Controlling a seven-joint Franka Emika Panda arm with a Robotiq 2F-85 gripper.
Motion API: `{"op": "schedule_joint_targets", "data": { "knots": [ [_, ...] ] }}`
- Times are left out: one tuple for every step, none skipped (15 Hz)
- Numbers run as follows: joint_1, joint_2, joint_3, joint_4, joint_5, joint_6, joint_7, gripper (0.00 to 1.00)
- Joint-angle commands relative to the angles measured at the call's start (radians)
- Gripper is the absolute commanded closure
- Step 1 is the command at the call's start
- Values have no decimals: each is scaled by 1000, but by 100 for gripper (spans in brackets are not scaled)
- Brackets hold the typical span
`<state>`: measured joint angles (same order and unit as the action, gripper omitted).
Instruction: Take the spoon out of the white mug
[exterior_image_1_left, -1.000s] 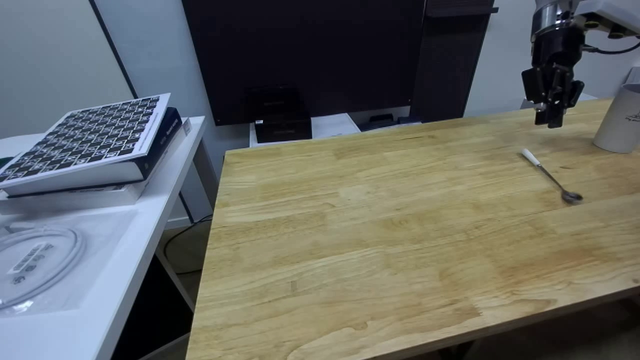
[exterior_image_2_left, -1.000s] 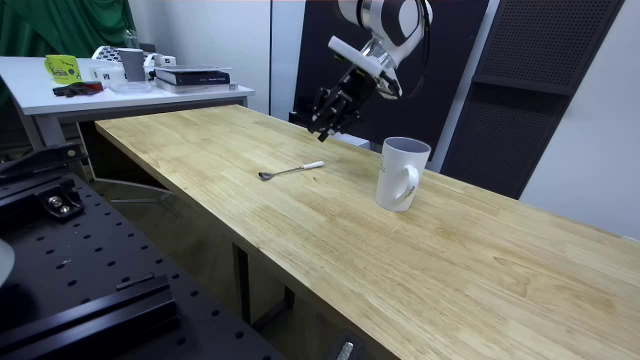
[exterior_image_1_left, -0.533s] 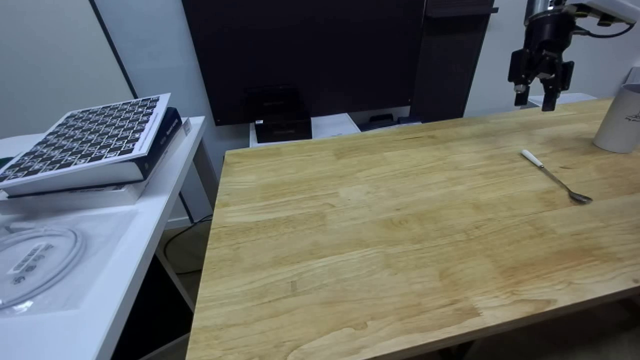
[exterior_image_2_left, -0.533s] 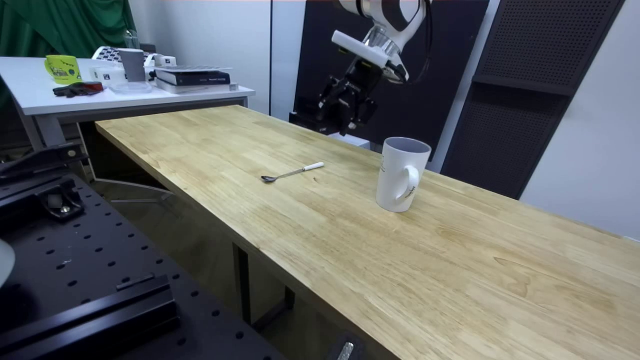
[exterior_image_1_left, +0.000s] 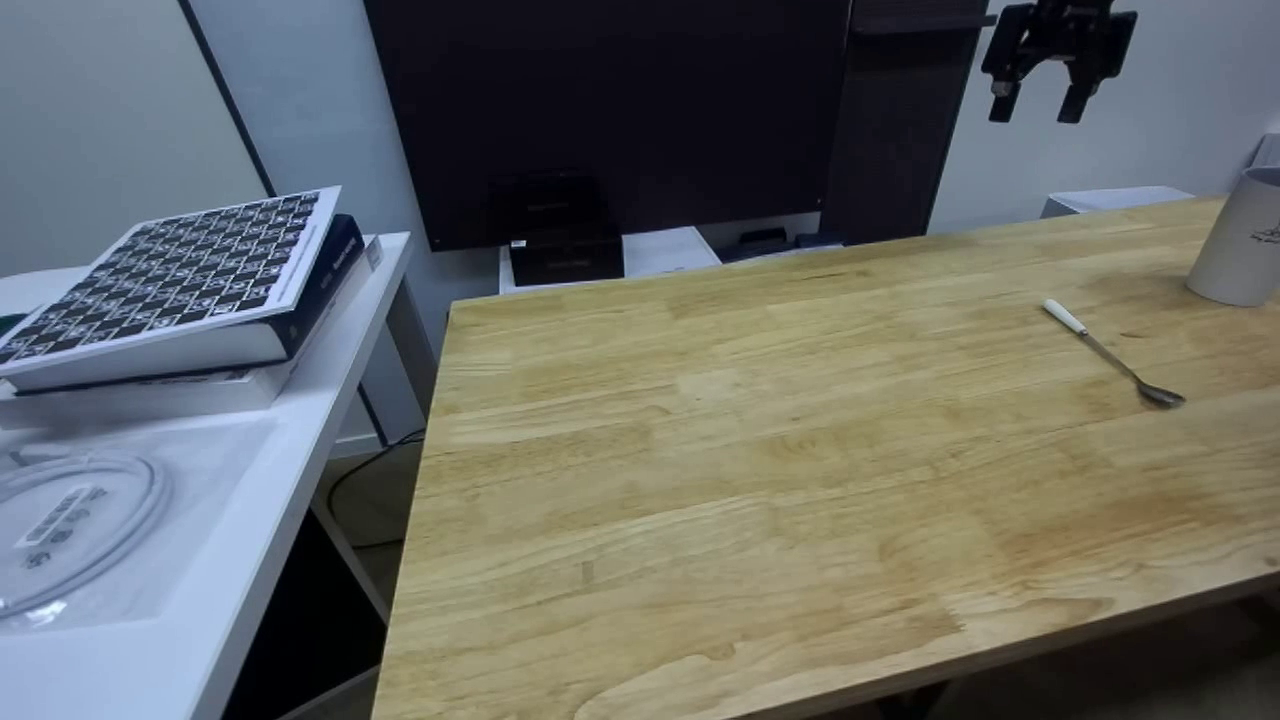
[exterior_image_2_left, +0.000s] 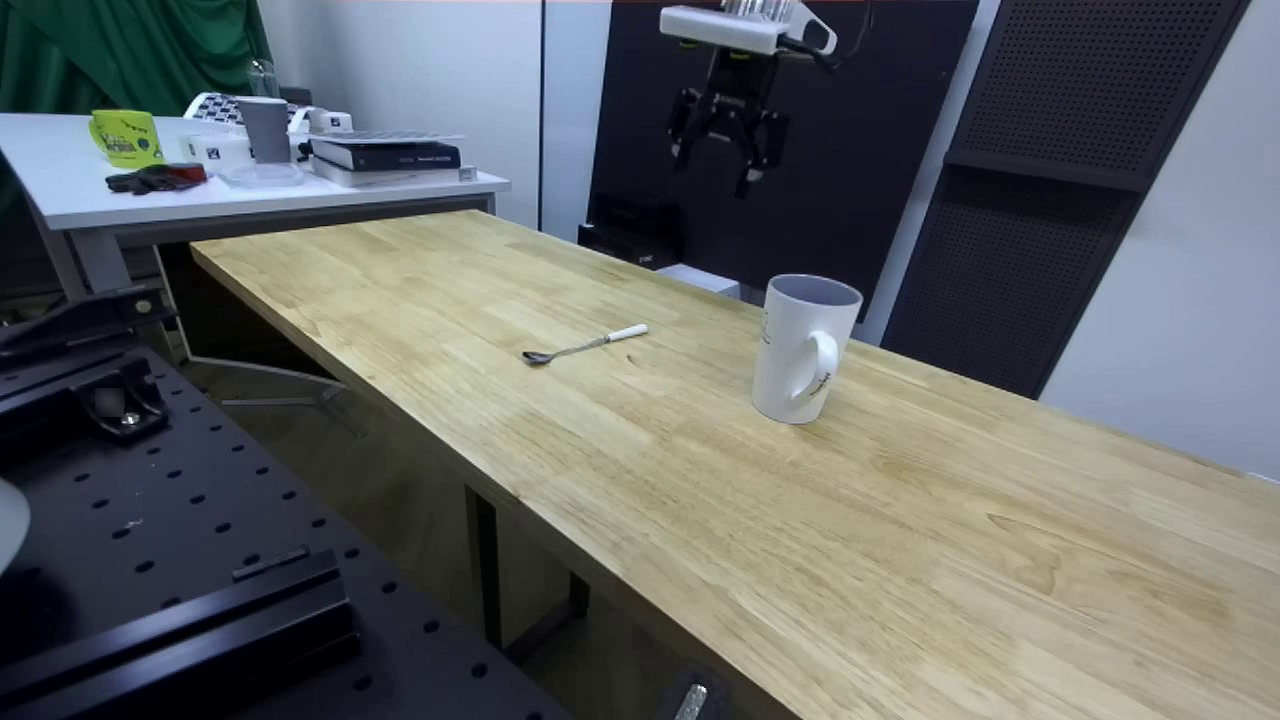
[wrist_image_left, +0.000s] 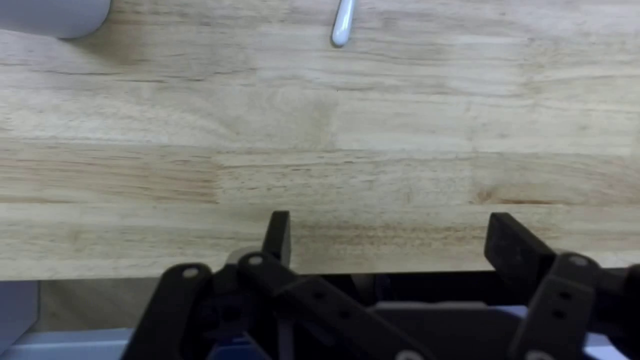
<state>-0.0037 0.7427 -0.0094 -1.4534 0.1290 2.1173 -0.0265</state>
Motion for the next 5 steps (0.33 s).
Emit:
{"op": "schedule_joint_targets", "data": {
  "knots": [
    [-5, -30, 7, -26, -18, 16, 26, 0],
    [-3, -57, 3, -51, -22, 23, 39, 0],
    [-2, -78, 0, -71, -22, 26, 46, 0],
    [-2, -91, -1, -85, -22, 28, 49, 0],
    [-2, -96, -2, -92, -22, 30, 50, 0]
  ]
}}
